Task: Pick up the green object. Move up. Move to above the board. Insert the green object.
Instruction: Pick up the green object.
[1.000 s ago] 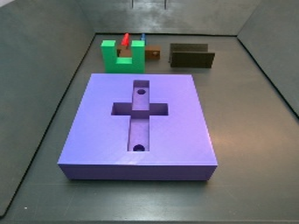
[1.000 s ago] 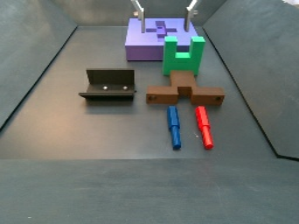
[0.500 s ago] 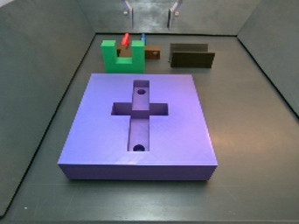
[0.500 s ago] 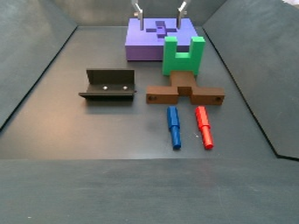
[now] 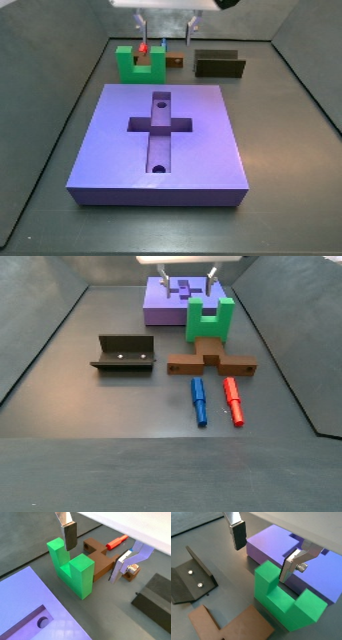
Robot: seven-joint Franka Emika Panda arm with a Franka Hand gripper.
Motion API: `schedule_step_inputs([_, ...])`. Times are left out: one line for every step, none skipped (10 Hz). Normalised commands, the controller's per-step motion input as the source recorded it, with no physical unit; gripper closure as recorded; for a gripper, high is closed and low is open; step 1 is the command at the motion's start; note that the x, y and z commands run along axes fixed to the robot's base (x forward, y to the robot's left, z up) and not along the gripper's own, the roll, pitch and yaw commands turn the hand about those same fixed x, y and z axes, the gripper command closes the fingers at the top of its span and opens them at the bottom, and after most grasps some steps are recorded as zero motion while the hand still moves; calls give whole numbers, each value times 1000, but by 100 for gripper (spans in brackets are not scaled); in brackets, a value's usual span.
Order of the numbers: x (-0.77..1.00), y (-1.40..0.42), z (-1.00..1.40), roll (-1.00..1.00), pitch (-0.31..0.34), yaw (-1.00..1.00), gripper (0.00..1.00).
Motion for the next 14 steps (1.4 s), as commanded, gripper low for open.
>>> schedule_step_inputs([-137, -34, -266, 0, -100, 0, 0])
schedule_step_inputs([0, -57, -331, 0, -106, 0, 0])
schedule_step_inputs([0, -31, -349, 0, -76, 0, 0])
schedule_step_inputs([9, -40, -369, 0, -47, 0, 0])
schedule_step_inputs([60, -40, -400, 0, -37, 0, 0])
schedule_step_inputs([0, 0, -217, 0, 0, 0, 0])
schedule_step_inputs([0, 0, 0, 0, 0, 0, 0])
schedule_step_inputs([0, 0, 0, 0, 0, 0, 100])
schedule_step_inputs([0, 0, 0, 0, 0, 0, 100])
schedule_step_inputs([0, 0, 0, 0, 0, 0, 100])
schedule_step_inputs([0, 0, 0, 0, 0, 0, 100])
schedule_step_inputs([0, 0, 0, 0, 0, 0, 100])
schedule_step_inputs([0, 0, 0, 0, 0, 0, 100])
schedule_step_inputs([0, 0, 0, 0, 0, 0, 100])
